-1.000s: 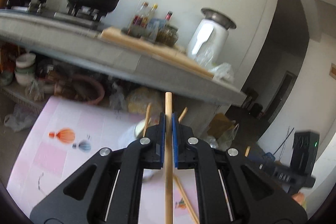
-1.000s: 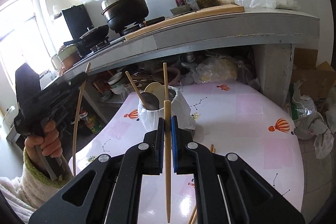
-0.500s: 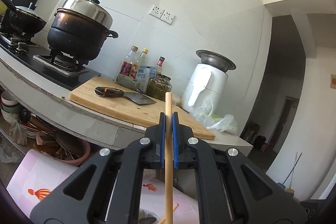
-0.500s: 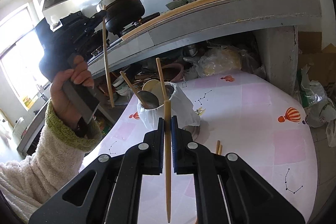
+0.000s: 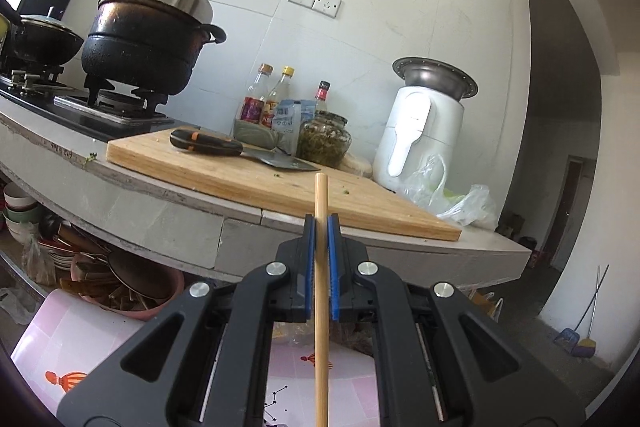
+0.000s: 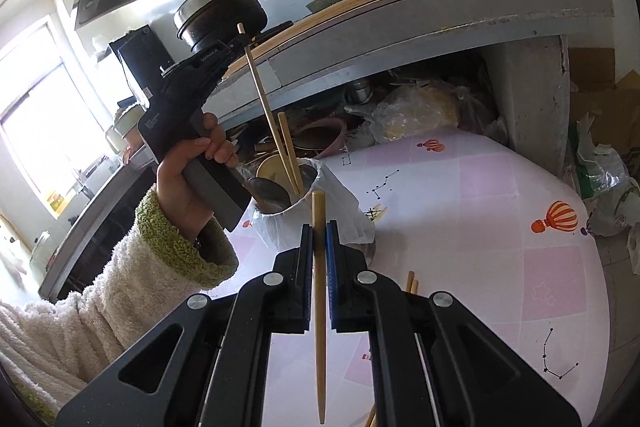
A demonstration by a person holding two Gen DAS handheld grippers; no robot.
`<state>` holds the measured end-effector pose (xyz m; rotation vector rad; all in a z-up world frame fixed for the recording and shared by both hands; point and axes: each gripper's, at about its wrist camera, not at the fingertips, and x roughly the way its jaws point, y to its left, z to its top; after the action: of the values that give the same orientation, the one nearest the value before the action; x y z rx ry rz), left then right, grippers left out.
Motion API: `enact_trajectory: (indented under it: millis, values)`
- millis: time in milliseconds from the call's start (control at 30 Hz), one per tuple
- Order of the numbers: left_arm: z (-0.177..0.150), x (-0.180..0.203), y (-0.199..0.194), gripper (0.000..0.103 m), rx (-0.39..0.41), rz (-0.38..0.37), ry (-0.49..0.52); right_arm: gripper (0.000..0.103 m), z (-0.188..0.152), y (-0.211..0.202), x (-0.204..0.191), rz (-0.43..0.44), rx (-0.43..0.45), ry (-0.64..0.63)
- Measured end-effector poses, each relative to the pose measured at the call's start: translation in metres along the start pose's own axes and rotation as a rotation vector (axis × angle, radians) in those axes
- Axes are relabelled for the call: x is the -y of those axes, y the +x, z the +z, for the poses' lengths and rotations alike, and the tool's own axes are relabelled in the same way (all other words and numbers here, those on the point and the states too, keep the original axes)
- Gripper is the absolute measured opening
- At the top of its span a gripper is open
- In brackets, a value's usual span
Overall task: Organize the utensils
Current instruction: 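Lift both held chopsticks up and carry them over the steel holder, then lower the chopstick into the steel holder and open the left tool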
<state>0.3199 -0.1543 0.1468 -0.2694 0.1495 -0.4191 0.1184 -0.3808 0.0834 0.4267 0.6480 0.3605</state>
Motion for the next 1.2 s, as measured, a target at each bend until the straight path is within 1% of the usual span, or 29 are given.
enact_trajectory:
  millis: [133,400,700,1200]
  values:
    - [-0.006,-0.005,-0.003,0.006,-0.011,0.000,-0.002,0.007,0.001,0.001,0.001,0.007,0.001,0.001]
    - [-0.025,-0.007,-0.018,0.006,-0.065,-0.006,0.033,0.007,-0.004,0.007,0.003,0.017,-0.017,0.022]
    - [-0.039,-0.007,-0.041,0.006,-0.113,-0.002,0.062,0.007,-0.007,-0.001,-0.001,0.019,-0.005,0.016]
    - [-0.053,-0.006,-0.075,0.006,-0.178,0.014,0.067,0.007,-0.014,-0.012,-0.010,0.028,0.000,0.005]
